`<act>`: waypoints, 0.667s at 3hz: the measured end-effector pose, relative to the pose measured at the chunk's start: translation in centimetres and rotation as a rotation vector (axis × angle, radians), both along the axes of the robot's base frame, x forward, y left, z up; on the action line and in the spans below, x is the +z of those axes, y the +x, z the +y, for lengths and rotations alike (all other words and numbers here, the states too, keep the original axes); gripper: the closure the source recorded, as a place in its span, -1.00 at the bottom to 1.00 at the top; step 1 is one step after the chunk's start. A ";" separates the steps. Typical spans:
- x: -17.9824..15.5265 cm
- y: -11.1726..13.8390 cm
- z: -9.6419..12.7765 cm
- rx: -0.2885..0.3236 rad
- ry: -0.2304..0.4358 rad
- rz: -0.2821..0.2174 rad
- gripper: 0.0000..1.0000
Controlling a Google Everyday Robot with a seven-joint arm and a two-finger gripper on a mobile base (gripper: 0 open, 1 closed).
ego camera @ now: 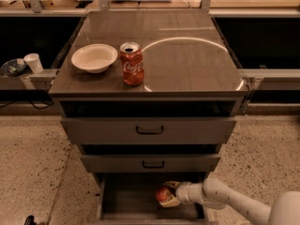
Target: Place apple into bottom drawer
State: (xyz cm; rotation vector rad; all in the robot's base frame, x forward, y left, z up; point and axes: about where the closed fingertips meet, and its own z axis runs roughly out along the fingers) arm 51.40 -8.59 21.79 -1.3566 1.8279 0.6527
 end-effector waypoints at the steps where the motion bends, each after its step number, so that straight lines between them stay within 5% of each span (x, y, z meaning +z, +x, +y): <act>1: -3.7 1.2 0.8 0.002 0.001 0.005 1.00; 2: -6.4 2.3 1.5 -0.019 -0.004 0.008 0.62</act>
Offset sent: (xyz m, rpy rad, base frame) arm 0.0395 0.0179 -0.0970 -0.0147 0.0064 -0.0541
